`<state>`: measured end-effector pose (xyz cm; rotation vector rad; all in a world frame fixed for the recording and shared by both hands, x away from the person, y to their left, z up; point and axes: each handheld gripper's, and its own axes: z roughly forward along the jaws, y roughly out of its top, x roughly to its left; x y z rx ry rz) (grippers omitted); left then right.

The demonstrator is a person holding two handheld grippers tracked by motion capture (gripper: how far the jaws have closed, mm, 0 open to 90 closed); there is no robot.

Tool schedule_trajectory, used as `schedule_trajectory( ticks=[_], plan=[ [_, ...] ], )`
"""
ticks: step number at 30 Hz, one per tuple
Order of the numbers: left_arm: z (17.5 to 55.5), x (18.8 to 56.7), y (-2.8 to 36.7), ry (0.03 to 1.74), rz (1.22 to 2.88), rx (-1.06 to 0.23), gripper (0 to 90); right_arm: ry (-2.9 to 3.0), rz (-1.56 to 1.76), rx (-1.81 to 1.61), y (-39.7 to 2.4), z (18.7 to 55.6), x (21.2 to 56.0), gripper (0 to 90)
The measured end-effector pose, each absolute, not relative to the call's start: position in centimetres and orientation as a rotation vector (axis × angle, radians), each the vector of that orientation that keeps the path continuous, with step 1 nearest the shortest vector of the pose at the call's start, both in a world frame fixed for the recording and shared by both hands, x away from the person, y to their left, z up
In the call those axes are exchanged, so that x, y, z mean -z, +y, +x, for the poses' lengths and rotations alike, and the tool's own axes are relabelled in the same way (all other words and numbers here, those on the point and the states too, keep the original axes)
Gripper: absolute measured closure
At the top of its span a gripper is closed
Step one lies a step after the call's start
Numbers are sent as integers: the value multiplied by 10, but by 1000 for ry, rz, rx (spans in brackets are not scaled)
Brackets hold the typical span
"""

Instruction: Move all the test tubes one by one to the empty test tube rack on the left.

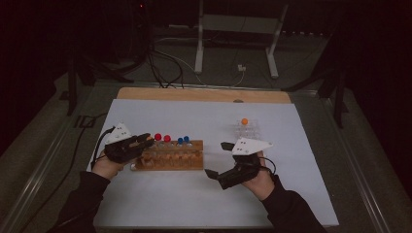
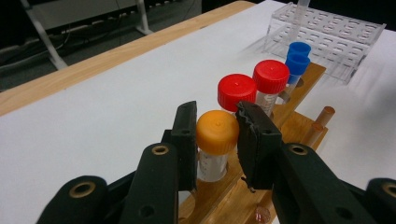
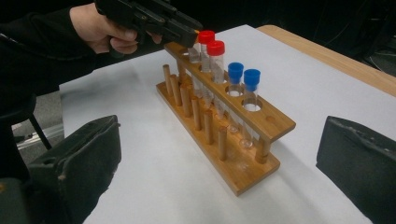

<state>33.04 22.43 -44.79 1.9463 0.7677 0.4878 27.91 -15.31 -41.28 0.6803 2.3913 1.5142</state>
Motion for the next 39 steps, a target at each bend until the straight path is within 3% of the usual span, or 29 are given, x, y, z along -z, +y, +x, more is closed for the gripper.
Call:
schedule_trajectory(
  ticks=[6, 13, 15, 17, 21, 26, 32, 36, 39],
  plan=[
    [330, 445, 227, 743, 1940, -450, 576, 2381, 679, -1514, -157, 280, 410, 1],
    [322, 427, 229, 731, 1895, -450, 286, 2318, 719, -1521, -174, 286, 399, 1],
    [320, 423, 228, 746, 1879, -446, 269, 2290, 741, -1517, -182, 290, 396, 1],
    [320, 420, 227, 764, 1865, -433, 174, 2264, 767, -1510, -192, 295, 393, 1],
    [318, 416, 224, 746, 1859, -400, 101, 2218, 834, -1468, -211, 308, 394, 1],
    [313, 412, 218, 696, 1857, -364, 24, 2186, 936, -1435, -230, 326, 406, 1],
    [309, 408, 211, 665, 1858, -361, 19, 2173, 1024, -1358, -236, 347, 429, 2],
    [308, 406, 210, 656, 1849, -360, 19, 2177, 1078, -1303, -238, 363, 442, 63],
    [308, 406, 211, 655, 1842, -359, 19, 2179, 1101, -1273, -240, 374, 448, 191]
  ],
)
